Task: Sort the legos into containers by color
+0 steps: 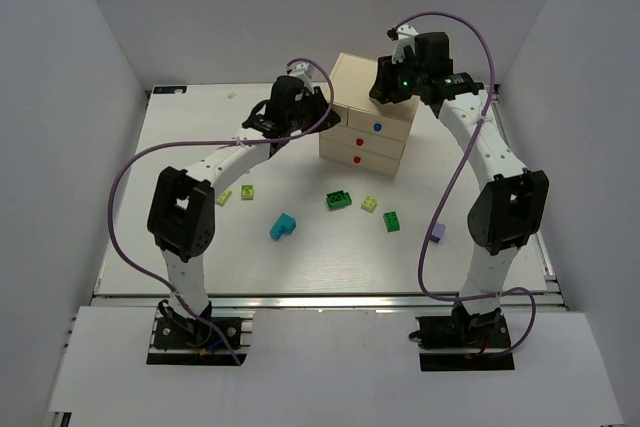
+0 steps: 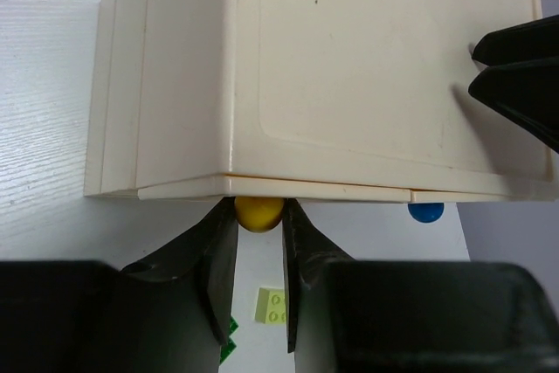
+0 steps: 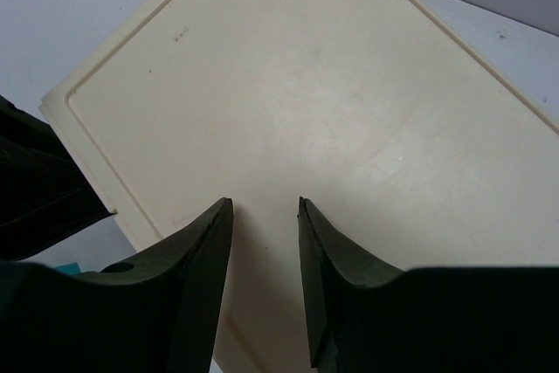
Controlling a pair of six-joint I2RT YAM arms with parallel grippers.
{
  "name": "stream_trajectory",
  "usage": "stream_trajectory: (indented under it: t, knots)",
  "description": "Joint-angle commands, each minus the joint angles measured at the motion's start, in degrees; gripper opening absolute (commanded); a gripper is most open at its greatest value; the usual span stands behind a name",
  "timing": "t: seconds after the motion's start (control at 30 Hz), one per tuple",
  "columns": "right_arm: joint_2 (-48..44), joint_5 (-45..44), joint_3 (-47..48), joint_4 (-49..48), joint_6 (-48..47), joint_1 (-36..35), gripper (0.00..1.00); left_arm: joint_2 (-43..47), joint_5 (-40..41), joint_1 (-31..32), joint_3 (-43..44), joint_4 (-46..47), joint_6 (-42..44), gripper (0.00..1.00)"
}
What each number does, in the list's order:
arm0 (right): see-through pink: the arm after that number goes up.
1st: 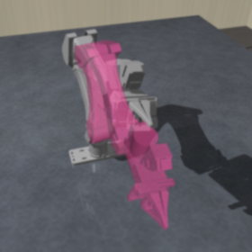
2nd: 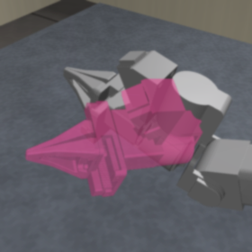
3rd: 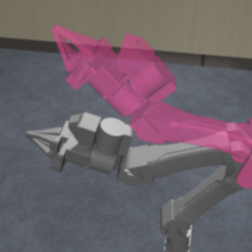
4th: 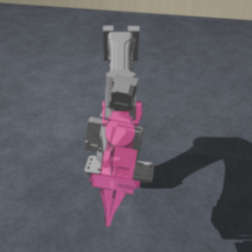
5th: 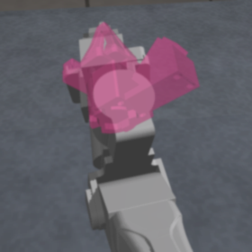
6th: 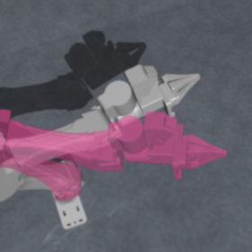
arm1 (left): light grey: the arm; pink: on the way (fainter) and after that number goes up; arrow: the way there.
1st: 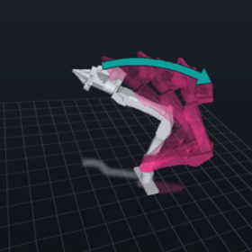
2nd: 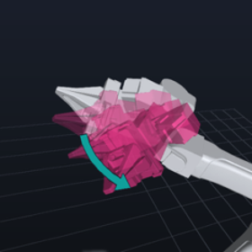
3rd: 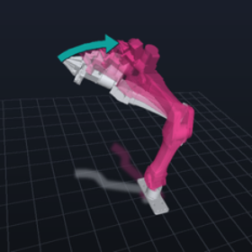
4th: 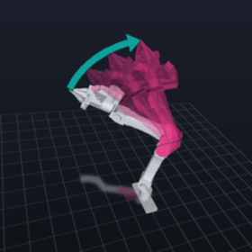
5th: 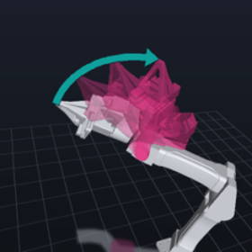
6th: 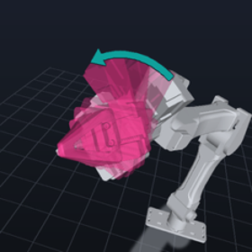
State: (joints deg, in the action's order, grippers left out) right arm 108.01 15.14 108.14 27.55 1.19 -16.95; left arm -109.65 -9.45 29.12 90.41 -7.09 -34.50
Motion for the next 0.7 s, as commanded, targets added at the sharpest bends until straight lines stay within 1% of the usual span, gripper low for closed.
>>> stream_trajectory:
  t: [0.0, 0.3, 0.5, 0.67]
  knots:
    - [2.29, -2.56, 2.16, 2.94, -0.49, -0.01, 0.42, 5.05, 0.31, -0.03, -1.90, 1.38, 1.01, 0.13]
    - [4.32, -5.90, 3.04, 3.56, -0.58, 0.16, 0.41, 9.01, -0.74, -0.03, -3.13, -2.22, 2.86, 0.12]
    - [5.90, -7.92, 4.01, 3.65, -0.66, 0.34, 0.41, 8.66, -1.44, -0.03, -2.70, -3.45, 3.39, 0.12]
    - [9.59, -10.30, 7.70, 3.74, -0.93, 0.51, 0.41, 7.69, -2.41, -0.56, -1.56, -4.24, 3.39, 0.12]
